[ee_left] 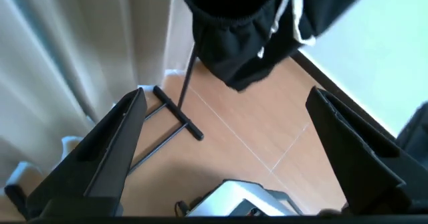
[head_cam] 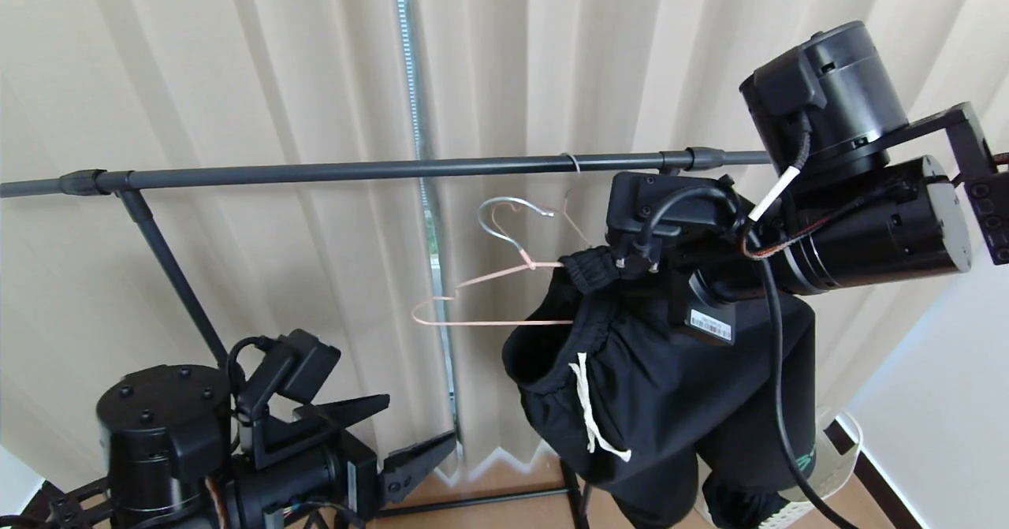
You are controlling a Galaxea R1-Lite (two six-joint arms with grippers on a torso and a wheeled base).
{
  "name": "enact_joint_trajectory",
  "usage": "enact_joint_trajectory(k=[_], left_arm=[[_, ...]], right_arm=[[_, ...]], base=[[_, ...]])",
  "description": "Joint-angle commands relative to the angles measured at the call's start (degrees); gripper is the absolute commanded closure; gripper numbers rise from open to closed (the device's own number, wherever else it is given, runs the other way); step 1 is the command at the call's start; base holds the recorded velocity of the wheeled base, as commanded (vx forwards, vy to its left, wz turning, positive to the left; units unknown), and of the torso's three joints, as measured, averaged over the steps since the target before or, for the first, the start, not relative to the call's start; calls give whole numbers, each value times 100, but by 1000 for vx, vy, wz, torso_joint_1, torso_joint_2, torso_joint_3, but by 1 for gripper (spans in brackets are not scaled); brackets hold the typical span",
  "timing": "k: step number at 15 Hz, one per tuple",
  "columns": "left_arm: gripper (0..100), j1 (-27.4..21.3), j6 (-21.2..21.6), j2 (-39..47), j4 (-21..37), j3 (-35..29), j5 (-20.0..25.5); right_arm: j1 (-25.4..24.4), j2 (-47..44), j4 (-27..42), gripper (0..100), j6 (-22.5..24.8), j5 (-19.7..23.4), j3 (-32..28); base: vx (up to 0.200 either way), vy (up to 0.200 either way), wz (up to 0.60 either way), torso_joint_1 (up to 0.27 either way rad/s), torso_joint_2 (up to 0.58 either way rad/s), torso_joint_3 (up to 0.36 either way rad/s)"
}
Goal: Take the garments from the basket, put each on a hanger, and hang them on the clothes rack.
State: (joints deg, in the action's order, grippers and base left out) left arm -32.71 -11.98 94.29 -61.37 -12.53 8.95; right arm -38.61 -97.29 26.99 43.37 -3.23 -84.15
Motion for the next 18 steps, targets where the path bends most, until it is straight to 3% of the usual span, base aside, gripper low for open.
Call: enact_joint_trajectory(k=[1,3,10,18], left_arm=[[0,-262,-305,476,11,-329,-394],[0,-368,-533,678,11,-531,-719],[0,-386,-1157,1284,28,-1111,-1308],[0,-667,-1166,1645,2,-1278,-1563]], right_arm=[[-138,202,-1,100,-277,-2,30],[-173,307,8,100,-558,24,101],[-463,852,-27,100,-602,191,751],[-815,1028,-36,100,-910,191,927]], base=[[0,0,0,0,0,0],[0,0,0,0,0,0],[0,0,0,0,0,0],[0,0,0,0,0,0]])
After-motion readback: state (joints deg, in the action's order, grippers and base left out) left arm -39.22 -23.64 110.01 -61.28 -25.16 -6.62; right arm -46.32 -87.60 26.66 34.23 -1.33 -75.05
